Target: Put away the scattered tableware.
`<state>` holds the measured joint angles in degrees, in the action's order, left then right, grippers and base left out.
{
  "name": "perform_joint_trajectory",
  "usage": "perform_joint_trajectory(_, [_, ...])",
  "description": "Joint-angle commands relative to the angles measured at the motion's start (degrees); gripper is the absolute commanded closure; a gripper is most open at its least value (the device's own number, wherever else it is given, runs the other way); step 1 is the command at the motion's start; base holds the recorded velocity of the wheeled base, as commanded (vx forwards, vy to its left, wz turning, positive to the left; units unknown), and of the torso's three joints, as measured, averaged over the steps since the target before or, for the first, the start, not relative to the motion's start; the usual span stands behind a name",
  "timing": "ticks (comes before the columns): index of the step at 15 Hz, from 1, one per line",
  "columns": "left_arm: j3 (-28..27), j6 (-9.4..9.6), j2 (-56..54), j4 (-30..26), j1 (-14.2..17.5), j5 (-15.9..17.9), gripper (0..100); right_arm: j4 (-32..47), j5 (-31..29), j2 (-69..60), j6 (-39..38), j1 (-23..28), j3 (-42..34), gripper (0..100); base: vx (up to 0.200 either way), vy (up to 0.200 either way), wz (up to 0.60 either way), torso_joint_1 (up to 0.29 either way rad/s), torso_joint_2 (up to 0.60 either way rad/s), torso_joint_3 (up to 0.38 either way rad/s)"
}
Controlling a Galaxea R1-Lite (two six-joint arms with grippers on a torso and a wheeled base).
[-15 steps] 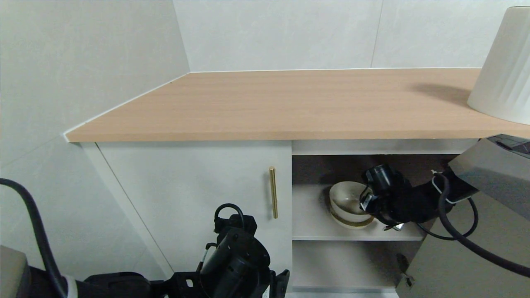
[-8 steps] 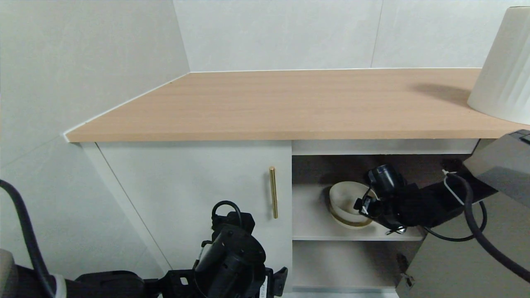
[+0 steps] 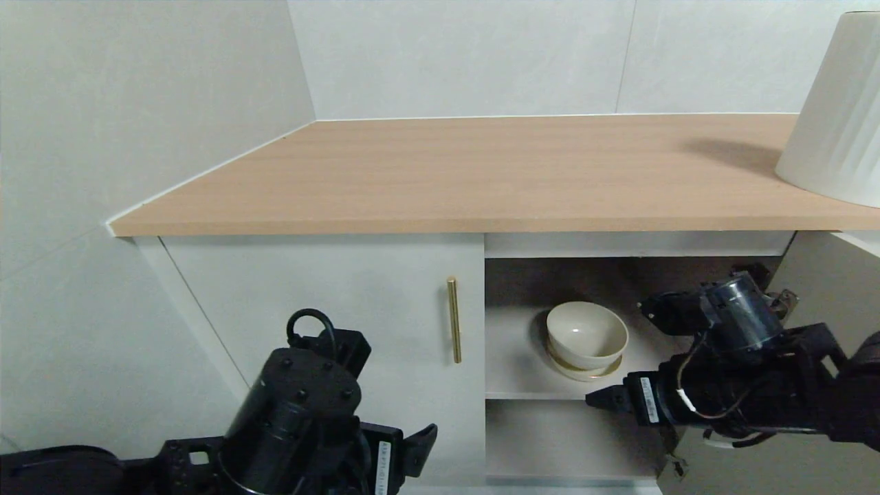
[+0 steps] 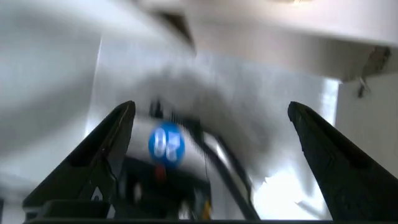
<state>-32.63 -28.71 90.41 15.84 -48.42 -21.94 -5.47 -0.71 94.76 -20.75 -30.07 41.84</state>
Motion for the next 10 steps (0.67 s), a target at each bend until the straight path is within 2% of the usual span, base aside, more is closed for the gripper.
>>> perform_joint_trajectory(1, [0.47, 1.81, -5.42, -2.12, 4.21, -0.03, 0, 9.96, 0.71, -12.58, 2.47, -1.48, 1.58, 0, 0.000, 0.000, 0.00, 0.000, 0.00, 0.000])
perform_joint_trajectory(3, [1.78, 4.19, -8.14, -4.15, 5.18, -0.03, 0, 20.06, 0.97, -16.53, 2.82, -1.48, 5.27, 0, 0.000, 0.000, 0.00, 0.000, 0.00, 0.000])
perform_joint_trajectory(6, [3.89, 6.91, -11.39, -4.23, 7.55, -0.03, 0, 23.32, 0.09, -21.54, 2.73, -1.39, 4.74, 0, 0.000, 0.000, 0.00, 0.000, 0.00, 0.000])
perform_joint_trajectory(10, [3.72, 7.44, -10.60, -3.97, 8.43, -0.12, 0, 23.40, -0.26, -21.19, 2.73, 0.02, 3.16, 0, 0.000, 0.000, 0.00, 0.000, 0.00, 0.000])
